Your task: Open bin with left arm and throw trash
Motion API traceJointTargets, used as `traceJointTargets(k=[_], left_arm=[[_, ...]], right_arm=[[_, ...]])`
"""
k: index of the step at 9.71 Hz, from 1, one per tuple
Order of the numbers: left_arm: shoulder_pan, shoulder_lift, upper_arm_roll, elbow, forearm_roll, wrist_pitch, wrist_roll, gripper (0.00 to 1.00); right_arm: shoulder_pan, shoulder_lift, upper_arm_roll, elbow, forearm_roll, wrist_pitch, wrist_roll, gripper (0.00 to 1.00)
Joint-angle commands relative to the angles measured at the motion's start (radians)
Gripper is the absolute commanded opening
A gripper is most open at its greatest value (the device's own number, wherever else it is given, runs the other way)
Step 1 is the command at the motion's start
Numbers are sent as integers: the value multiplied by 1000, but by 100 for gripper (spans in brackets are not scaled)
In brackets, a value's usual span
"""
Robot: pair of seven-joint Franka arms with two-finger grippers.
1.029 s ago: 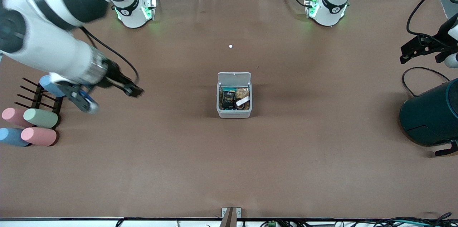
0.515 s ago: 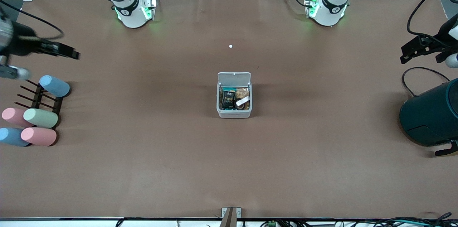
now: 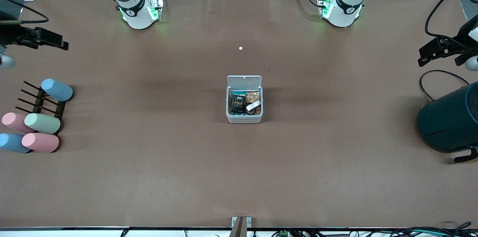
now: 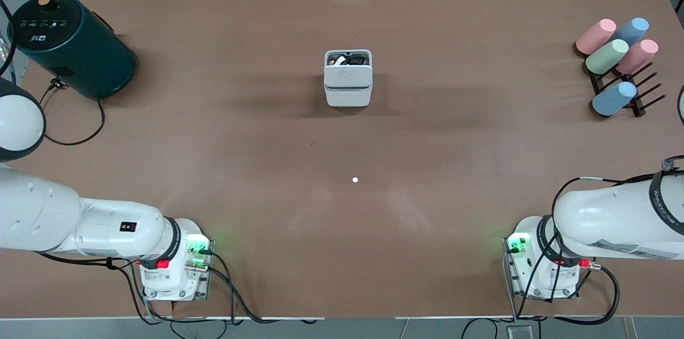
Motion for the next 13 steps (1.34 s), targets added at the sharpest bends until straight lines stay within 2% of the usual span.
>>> traceJointTargets(k=[1,4,7,13], left_arm=[[2,2,2,15,-10,-19,13,100],[2,2,2,15,-10,-19,14,100],[2,2,3,15,-10,-17,14,100],[2,3,3,15,-10,-19,16,100]], right_arm=[[7,-77,4,-57,-17,10,19,98],[1,-68,3,-49,-29,23,18,99],[-4,-53,1,-37,-99,47,17,99],[-5,-51,-5,-38,-86,66,-24,99]])
